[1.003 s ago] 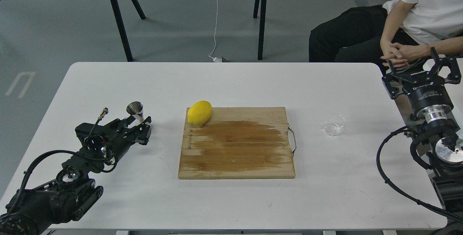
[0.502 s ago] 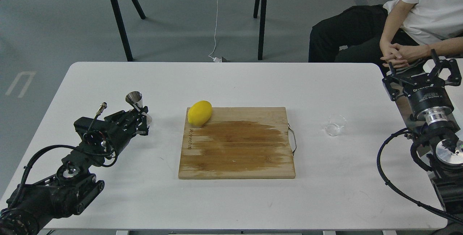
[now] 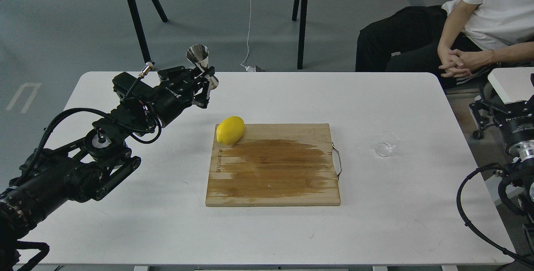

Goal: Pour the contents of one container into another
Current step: 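Carry the jigger over the cutting board and tilt it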

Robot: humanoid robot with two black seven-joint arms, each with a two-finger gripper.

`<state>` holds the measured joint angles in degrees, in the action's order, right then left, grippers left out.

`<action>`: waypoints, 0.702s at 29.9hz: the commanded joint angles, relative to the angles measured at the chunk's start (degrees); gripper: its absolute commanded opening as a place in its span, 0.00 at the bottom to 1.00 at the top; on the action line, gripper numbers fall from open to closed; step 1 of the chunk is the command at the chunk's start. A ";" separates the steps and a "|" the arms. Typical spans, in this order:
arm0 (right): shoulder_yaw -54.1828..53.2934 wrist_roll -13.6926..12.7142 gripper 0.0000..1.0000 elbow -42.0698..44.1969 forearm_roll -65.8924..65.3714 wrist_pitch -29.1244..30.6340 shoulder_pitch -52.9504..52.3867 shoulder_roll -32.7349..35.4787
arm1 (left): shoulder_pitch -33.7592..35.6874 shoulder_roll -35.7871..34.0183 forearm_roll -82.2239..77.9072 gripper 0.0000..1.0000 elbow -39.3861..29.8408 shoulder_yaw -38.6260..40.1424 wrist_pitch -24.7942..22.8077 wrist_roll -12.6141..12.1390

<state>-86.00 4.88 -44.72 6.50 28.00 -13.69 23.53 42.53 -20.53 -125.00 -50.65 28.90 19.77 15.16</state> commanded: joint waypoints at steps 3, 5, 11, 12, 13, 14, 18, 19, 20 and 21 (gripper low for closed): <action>-2.67 -0.05 1.00 -0.89 0.01 0.00 3.14 1.78 | 5.37 5.84 0.00 0.08 -0.42 -6.74 -3.59 -0.13; -3.29 -0.05 1.00 -1.07 0.01 0.00 3.93 1.95 | 5.45 7.87 0.00 0.08 -0.42 -8.32 -3.86 -0.57; -3.56 -0.05 1.00 -2.21 0.01 0.00 4.55 1.96 | 5.72 13.67 0.00 0.08 0.55 -16.93 -4.47 -1.28; -3.82 -0.05 1.00 -2.56 0.01 0.00 4.72 2.04 | 5.46 14.37 0.00 0.08 0.55 -18.42 -4.47 -1.28; -4.08 -0.05 1.00 -2.91 0.01 0.00 4.90 1.96 | 5.19 14.38 0.00 0.08 0.64 -19.48 -4.47 -1.28; -4.26 -0.05 1.00 -3.27 0.01 0.00 4.99 2.04 | 5.02 14.29 0.00 0.08 0.64 -20.10 -4.47 -1.28; -4.26 -0.05 1.00 -3.45 0.01 0.00 5.16 2.48 | 2.30 14.12 0.00 0.08 1.16 -20.55 -4.30 -1.36; -4.35 -0.05 1.00 -3.45 0.01 0.00 5.08 2.48 | 1.77 14.12 0.00 0.08 1.43 -20.55 -4.30 -1.36; -4.26 -0.05 1.00 -3.45 0.01 0.00 5.16 2.48 | 1.42 14.03 0.00 0.08 1.52 -20.55 -4.30 -1.36; -4.26 -0.05 1.00 -3.45 0.01 0.00 5.16 2.48 | 1.33 14.03 0.00 0.08 1.69 -20.63 -4.30 -1.36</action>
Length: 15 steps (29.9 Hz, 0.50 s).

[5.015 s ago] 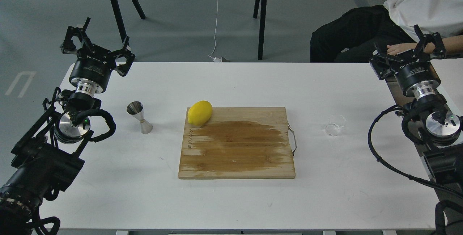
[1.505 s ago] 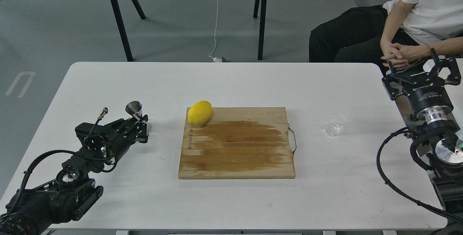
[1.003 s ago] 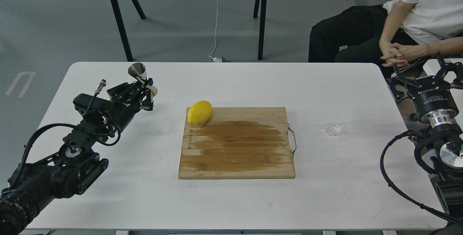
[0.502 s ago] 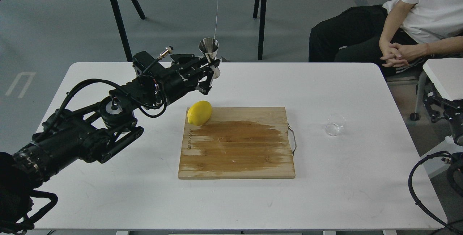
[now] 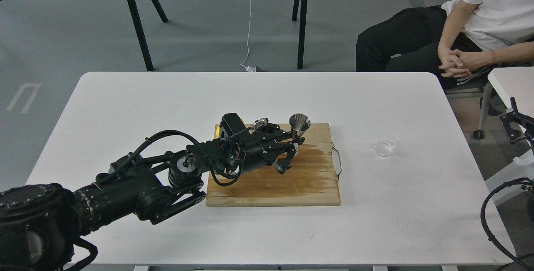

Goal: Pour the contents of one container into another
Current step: 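Carry the jigger over the cutting board and tilt it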

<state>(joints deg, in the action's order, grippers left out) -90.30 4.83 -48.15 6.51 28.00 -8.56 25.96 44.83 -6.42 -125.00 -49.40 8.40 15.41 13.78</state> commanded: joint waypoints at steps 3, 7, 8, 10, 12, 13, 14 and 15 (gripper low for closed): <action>0.03 0.00 1.00 -0.01 0.00 0.00 -0.05 0.05 | -1.76 0.09 0.00 0.08 1.84 -0.05 0.15 -0.07; 0.03 0.00 1.00 -0.01 0.00 0.00 0.04 0.05 | -2.29 0.35 0.00 0.08 2.55 -0.05 0.15 -0.07; 0.03 0.00 1.00 -0.01 0.00 0.00 0.04 0.05 | -2.29 0.53 0.00 0.08 2.73 -0.05 0.15 -0.16; 0.03 0.00 1.00 -0.01 0.00 0.00 0.04 0.05 | -2.47 0.96 0.00 0.09 3.86 -0.05 0.15 -0.16; 0.03 0.00 1.00 -0.01 0.00 0.00 -0.05 0.05 | -2.55 1.23 0.00 0.11 5.10 -0.05 0.15 -0.16; 0.03 0.00 1.00 -0.01 0.00 0.00 -0.05 0.05 | -2.64 1.49 0.00 0.11 5.45 -0.05 0.15 -0.16; 0.03 0.00 1.00 -0.01 0.00 0.00 0.04 0.05 | -2.73 1.58 0.00 0.11 5.54 -0.05 0.15 -0.16; 0.03 0.00 1.00 -0.01 0.00 0.00 0.04 0.05 | -2.73 1.67 0.00 0.12 5.54 -0.05 0.15 -0.16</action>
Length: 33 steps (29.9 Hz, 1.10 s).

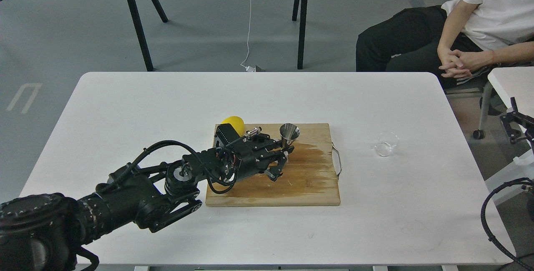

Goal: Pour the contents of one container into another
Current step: 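Carry the jigger over the cutting board and tilt it, then set the jigger upright on the cutting board and open the left gripper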

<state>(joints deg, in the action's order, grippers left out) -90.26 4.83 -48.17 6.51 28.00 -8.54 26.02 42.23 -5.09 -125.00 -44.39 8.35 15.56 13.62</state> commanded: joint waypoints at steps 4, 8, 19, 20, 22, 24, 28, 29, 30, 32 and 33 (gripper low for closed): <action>0.00 0.00 1.00 0.01 0.00 0.00 -0.08 0.00 | 0.05 0.26 0.00 0.21 0.53 0.09 0.00 0.00; 0.00 0.00 1.00 0.01 0.00 0.00 -0.08 0.00 | -0.04 0.00 0.00 0.22 0.53 0.00 0.00 0.09; 0.09 0.00 1.00 0.10 0.00 0.00 0.01 0.00 | -1.18 0.08 0.00 0.22 0.62 0.00 0.00 0.26; 0.00 0.00 1.00 0.01 0.00 0.00 0.01 0.08 | -1.71 0.08 0.00 0.23 0.62 0.00 0.09 0.26; 0.00 0.00 1.00 0.01 0.00 0.00 0.01 0.00 | -2.50 0.17 0.00 0.24 0.62 0.18 0.09 0.26; 0.09 0.00 1.00 0.01 0.00 0.00 0.01 0.00 | -2.68 0.26 0.00 0.25 0.62 0.18 0.17 0.35; 0.09 0.00 1.00 0.01 0.00 0.00 0.01 0.08 | -2.68 0.17 0.00 0.26 0.62 0.35 0.26 0.35; 0.09 0.00 1.00 0.01 0.00 0.00 0.01 0.08 | -2.59 0.17 0.00 0.26 0.62 0.35 0.26 0.35; 0.09 0.00 1.00 0.01 0.00 0.00 0.01 0.08 | -2.59 0.17 0.00 0.27 0.62 0.44 0.26 0.35; 0.09 0.00 1.00 0.01 0.00 0.00 0.10 0.08 | -2.50 0.17 0.00 0.30 0.62 0.44 0.26 0.44; 0.09 0.00 1.00 0.01 0.00 0.00 0.10 0.08 | -2.50 0.17 0.00 0.32 0.62 0.35 0.26 0.44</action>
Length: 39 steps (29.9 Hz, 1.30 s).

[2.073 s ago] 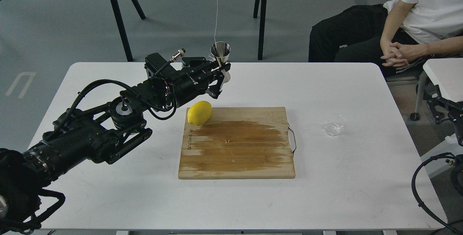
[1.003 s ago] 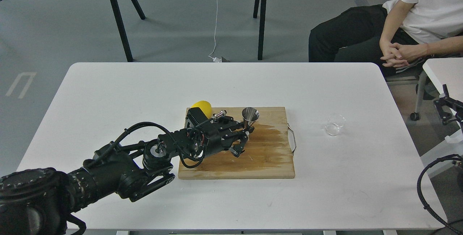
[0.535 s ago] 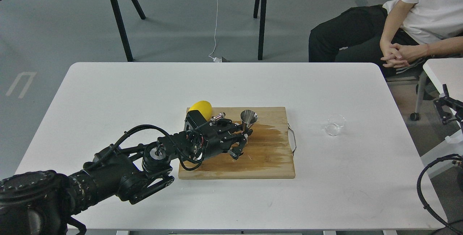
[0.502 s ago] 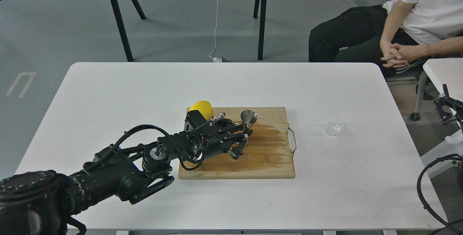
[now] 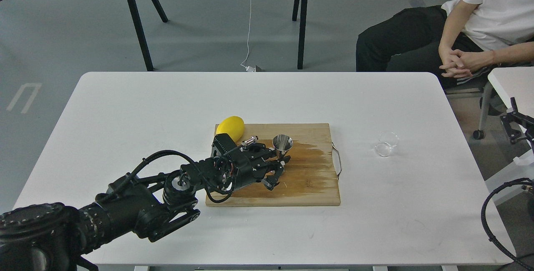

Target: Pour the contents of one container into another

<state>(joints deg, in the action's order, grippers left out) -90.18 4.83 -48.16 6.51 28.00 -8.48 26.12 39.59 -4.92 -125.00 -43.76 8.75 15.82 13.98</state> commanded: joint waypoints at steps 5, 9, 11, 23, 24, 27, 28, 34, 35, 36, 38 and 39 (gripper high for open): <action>0.00 0.00 1.00 -0.01 0.00 0.00 0.04 -0.01 | 0.31 -0.09 0.00 0.40 -0.09 0.04 0.09 0.17; 0.00 0.00 1.00 0.08 0.00 0.00 0.13 -0.01 | 0.31 -0.62 0.00 0.44 -0.80 0.21 0.09 0.61; 0.00 0.00 1.00 0.08 0.00 0.00 0.13 -0.01 | 0.22 -1.15 0.00 0.44 -0.97 0.30 0.09 0.61; 0.27 -0.88 1.00 0.96 -0.18 0.00 0.13 1.83 | -3.64 -8.08 0.00 0.62 -7.21 0.48 3.60 0.87; 0.26 -0.88 1.00 0.96 -0.18 0.00 0.13 1.92 | -4.60 -8.96 0.00 0.64 -7.74 0.56 4.22 0.87; 0.53 -0.97 1.00 0.96 -0.18 0.00 0.04 2.10 | -6.45 -10.46 0.00 0.69 -9.14 0.65 7.55 0.87; 0.70 -0.97 1.00 1.05 -0.18 0.00 0.04 2.10 | -7.07 -11.07 0.00 0.73 -9.76 0.65 9.30 0.87; 1.32 -0.79 1.00 1.93 -0.18 0.00 0.13 2.01 | -9.53 -12.75 0.00 0.83 -11.25 0.74 12.18 1.13; 1.41 -0.79 1.00 1.84 -0.18 0.00 0.13 2.01 | -9.54 -12.92 0.00 0.83 -11.78 0.74 12.18 1.57; 1.32 -0.88 1.00 1.58 -0.18 0.00 0.39 2.09 | -9.54 -13.45 0.00 0.83 -13.00 0.74 12.18 2.53; 1.14 -1.05 1.00 1.40 0.00 0.00 1.88 2.18 | -9.54 -15.81 0.00 0.83 -15.90 0.83 12.18 3.77; 0.97 -1.14 1.00 1.31 0.08 0.00 2.49 2.18 | -9.54 -17.30 2.28 0.84 -17.65 1.00 12.18 3.86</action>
<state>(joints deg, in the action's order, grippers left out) -88.89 3.97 -46.56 6.35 28.00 -7.53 28.20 30.10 -19.07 -125.00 -57.48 9.52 27.99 16.72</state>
